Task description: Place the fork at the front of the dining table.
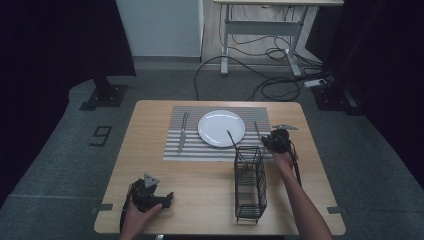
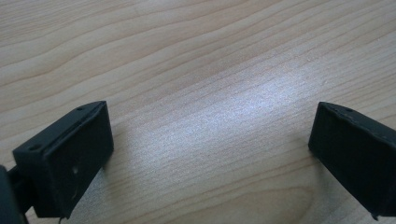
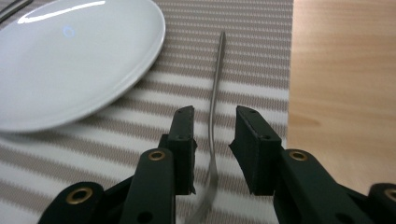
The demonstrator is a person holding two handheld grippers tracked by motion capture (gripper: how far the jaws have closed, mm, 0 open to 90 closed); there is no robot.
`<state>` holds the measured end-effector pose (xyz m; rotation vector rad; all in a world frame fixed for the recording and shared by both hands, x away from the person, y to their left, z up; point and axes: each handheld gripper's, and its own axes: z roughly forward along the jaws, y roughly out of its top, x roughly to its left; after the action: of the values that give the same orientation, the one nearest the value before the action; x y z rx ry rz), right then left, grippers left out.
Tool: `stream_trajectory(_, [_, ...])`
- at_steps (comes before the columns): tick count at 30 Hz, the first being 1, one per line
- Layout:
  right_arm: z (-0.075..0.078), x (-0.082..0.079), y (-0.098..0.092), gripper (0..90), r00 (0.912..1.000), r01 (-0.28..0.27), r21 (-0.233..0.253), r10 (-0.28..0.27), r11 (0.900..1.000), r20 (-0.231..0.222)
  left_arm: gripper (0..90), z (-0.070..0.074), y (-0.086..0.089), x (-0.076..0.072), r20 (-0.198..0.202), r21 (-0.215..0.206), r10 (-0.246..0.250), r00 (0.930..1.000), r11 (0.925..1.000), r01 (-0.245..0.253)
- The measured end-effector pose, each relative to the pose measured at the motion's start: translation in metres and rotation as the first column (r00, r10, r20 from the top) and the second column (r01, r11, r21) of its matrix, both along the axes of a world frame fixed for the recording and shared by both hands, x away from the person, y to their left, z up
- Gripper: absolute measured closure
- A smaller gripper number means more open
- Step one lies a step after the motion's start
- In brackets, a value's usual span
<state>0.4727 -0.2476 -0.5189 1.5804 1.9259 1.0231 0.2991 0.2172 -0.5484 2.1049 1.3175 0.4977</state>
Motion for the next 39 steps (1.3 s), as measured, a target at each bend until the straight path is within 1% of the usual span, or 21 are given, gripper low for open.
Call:
stream_trajectory(1, [-0.001, -0.008, -0.003, 68.7, 0.9999, -0.009, -0.001, 0.009, 1.000, -0.007, 0.0, 0.000, 0.000, 0.000, 0.000, 0.000, 0.000, 1.0000, 1.0000, 0.000])
stream_trajectory(3, [-0.003, -0.013, -0.004, 69.3, 0.9997, -0.013, -0.002, 0.013, 1.000, -0.019, 0.0, 0.000, 0.000, 0.000, 0.000, 0.000, 0.000, 1.0000, 1.0000, 0.000])
stream_trajectory(6, [-0.005, -0.017, -0.004, 71.3, 0.9997, -0.016, -0.006, 0.016, 1.000, -0.019, 0.0, 0.000, 0.000, 0.000, 0.000, 0.000, -0.001, 1.0000, 1.0000, 0.001])
stream_trajectory(12, [-0.013, -0.018, -0.009, 73.5, 0.9992, 0.003, 0.024, -0.002, 1.000, -0.039, 0.0, 0.000, 0.000, 0.000, 0.000, 0.000, -0.001, 1.0000, 1.0000, 0.001])
stream_trajectory(15, [-0.014, -0.019, -0.009, 75.7, 0.9993, 0.007, 0.032, -0.006, 0.999, -0.037, 0.0, 0.000, 0.000, 0.000, 0.000, 0.000, -0.001, 1.0000, 1.0000, 0.001])
stream_trajectory(16, [-0.015, -0.020, -0.010, 77.3, 0.9995, 0.010, 0.044, -0.009, 0.999, -0.030, 0.0, 0.000, 0.000, 0.000, 0.000, 0.000, -0.001, 1.0000, 1.0000, 0.001])
stream_trajectory(17, [-0.015, -0.020, -0.010, 77.3, 0.9995, 0.010, 0.044, -0.009, 0.999, -0.030, 0.0, 0.000, 0.000, 0.000, 0.000, 0.000, -0.001, 1.0000, 1.0000, 0.001])
stream_trajectory(19, [-0.016, -0.021, -0.012, 78.8, 0.9995, 0.017, 0.061, -0.015, 0.998, -0.027, 0.0, 0.000, 0.000, 0.000, 0.000, 0.000, -0.001, 1.0000, 1.0000, 0.001])
stream_trajectory(22, [-0.016, -0.023, -0.015, 78.9, 0.9994, 0.027, 0.066, -0.026, 0.997, -0.023, 0.0, 0.000, 0.000, 0.000, 0.000, 0.000, -0.001, 1.0000, 1.0000, 0.001])
stream_trajectory(25, [-0.017, -0.023, -0.019, 77.6, 0.9989, 0.037, 0.059, -0.035, 0.998, -0.029, 0.0, 0.000, 0.000, 0.000, 0.000, 0.000, -0.001, 1.0000, 1.0000, 0.001])
stream_trajectory(28, [-0.021, -0.023, -0.022, 77.6, 0.9984, 0.040, 0.079, -0.037, 0.996, -0.042, 0.0, 0.000, 0.000, 0.000, 0.000, 0.000, -0.001, 1.0000, 1.0000, 0.001])
stream_trajectory(29, [-0.022, -0.024, -0.024, 76.0, 0.9984, 0.032, 0.093, -0.027, 0.995, -0.049, 0.0, 0.000, 0.000, 0.000, 0.000, 0.000, -0.001, 1.0000, 1.0000, 0.001])
stream_trajectory(30, [-0.022, -0.024, -0.024, 76.0, 0.9984, 0.032, 0.093, -0.027, 0.995, -0.049, 0.0, 0.000, 0.000, 0.000, 0.000, 0.000, -0.001, 1.0000, 1.0000, 0.001])
stream_trajectory(31, [-0.019, -0.028, -0.026, 75.4, 0.9992, 0.031, 0.103, -0.028, 0.994, -0.029, 0.0, 0.000, 0.000, 0.000, 0.000, 0.000, -0.001, 1.0000, 1.0000, 0.001])
stream_trajectory(32, [-0.019, -0.028, -0.026, 75.4, 0.9992, 0.031, 0.103, -0.028, 0.994, -0.029, 0.0, 0.000, 0.000, 0.000, 0.000, 0.000, -0.001, 1.0000, 1.0000, 0.001])
stream_trajectory(33, [-0.013, -0.035, -0.030, 73.0, 0.9995, 0.032, 0.107, -0.031, 0.994, -0.003, 0.0, 0.000, 0.000, 0.000, 0.002, -0.001, 0.000, 1.0000, 1.0000, 0.000])
stream_trajectory(34, [-0.013, -0.035, -0.030, 73.0, 0.9995, 0.032, 0.107, -0.031, 0.994, -0.003, 0.0, 0.000, 0.000, 0.000, 0.001, -0.001, 0.000, 1.0000, 1.0000, 0.000])
stream_trajectory(36, [-0.009, -0.041, -0.036, 69.5, 0.9991, 0.039, 0.079, -0.040, 0.996, 0.014, 0.0, 0.000, 0.000, 0.000, 0.002, -0.001, 0.000, 1.0000, 1.0000, 0.000])
stream_trajectory(37, [-0.008, -0.044, -0.039, 68.4, 0.9988, 0.043, 0.074, -0.045, 0.996, 0.019, 0.0, 0.000, 0.000, 0.000, 0.002, -0.001, 0.000, 1.0000, 1.0000, 0.000])
stream_trajectory(39, [-0.007, -0.050, -0.044, 66.7, 0.9985, 0.051, 0.064, -0.052, 0.997, 0.015, 0.0, 0.000, 0.000, 0.000, 0.002, -0.001, 0.000, 1.0000, 1.0000, 0.000])
